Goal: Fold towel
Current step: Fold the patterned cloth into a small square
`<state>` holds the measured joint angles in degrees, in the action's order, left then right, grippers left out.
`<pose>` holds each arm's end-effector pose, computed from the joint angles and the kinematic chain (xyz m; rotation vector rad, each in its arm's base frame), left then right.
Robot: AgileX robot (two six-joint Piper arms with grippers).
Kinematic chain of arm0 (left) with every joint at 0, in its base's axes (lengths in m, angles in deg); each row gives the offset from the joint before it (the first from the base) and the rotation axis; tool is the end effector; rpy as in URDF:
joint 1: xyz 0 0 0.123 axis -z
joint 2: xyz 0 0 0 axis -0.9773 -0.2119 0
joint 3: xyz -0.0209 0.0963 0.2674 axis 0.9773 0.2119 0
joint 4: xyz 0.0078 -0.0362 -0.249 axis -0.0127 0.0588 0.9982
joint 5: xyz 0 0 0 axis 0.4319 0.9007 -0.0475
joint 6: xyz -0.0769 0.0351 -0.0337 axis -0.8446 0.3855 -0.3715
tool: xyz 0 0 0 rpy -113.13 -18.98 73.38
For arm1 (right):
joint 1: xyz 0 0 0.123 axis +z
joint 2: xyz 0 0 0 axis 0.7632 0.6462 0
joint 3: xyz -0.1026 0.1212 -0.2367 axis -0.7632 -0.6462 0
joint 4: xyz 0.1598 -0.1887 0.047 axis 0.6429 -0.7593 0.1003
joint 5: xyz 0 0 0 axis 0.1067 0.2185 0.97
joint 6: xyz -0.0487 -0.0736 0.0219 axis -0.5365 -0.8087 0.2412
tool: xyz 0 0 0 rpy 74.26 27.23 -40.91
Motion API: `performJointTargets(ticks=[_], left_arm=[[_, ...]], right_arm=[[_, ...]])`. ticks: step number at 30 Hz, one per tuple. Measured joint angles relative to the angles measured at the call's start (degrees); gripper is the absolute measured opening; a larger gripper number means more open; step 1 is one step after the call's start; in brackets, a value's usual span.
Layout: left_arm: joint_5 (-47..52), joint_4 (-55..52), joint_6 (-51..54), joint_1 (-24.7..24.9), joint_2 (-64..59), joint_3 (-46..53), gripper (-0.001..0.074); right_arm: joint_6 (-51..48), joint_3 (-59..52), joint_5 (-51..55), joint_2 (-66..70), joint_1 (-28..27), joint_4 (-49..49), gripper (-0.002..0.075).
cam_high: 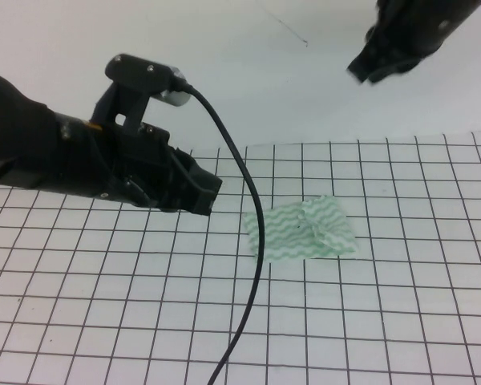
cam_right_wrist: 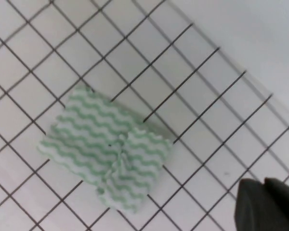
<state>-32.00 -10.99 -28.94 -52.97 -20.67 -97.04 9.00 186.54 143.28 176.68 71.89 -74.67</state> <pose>0.2709 -0.1662 0.3309 0.7687 2.1678 -0.6764 0.3995 0.1666 0.3829 -0.9259 2.3498 0.0654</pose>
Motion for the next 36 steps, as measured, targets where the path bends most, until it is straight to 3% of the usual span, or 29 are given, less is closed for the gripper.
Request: performJointTargets(ticks=[6,12,17,22,25,31,33,36], left_arm=[[-1.5,0.0,-0.5,-0.6,3.7,0.7,-0.0001],[-5.4,0.0,-0.6,-0.9,5.0,5.3,-0.0001],[-8.0,-0.1,-0.6,-0.9,5.0,6.9,-0.0001],[-9.5,-0.1,-0.7,-0.9,5.0,6.9,-0.0001],[-10.1,-0.1,-0.7,-0.9,5.0,6.9,-0.0001],[-10.4,-0.1,-0.8,-0.9,4.9,6.9,-0.0001],[-10.4,-0.1,-0.8,-0.9,4.9,6.9,-0.0001],[-10.1,-0.1,-0.8,-0.9,4.9,6.9,-0.0001]], right_arm=[[-7.0,-7.1,-1.2,-9.1,0.3,3.7,0.0006],[-14.3,-29.5,-18.7,-14.5,3.9,-0.9,0.0006],[-18.6,-48.7,-39.3,-16.6,4.7,-1.4,0.0006],[-20.0,-56.3,-42.6,-15.0,4.9,-0.2,0.0015],[-23.7,-56.5,-43.4,-12.6,4.9,4.5,0.0097],[-39.4,-56.5,-45.9,-7.0,4.9,12.1,0.0402],[-41.6,-56.5,-48.0,-5.3,4.9,12.1,0.0453],[-42.3,-56.5,-52.0,-3.4,4.9,12.1,0.0466]])
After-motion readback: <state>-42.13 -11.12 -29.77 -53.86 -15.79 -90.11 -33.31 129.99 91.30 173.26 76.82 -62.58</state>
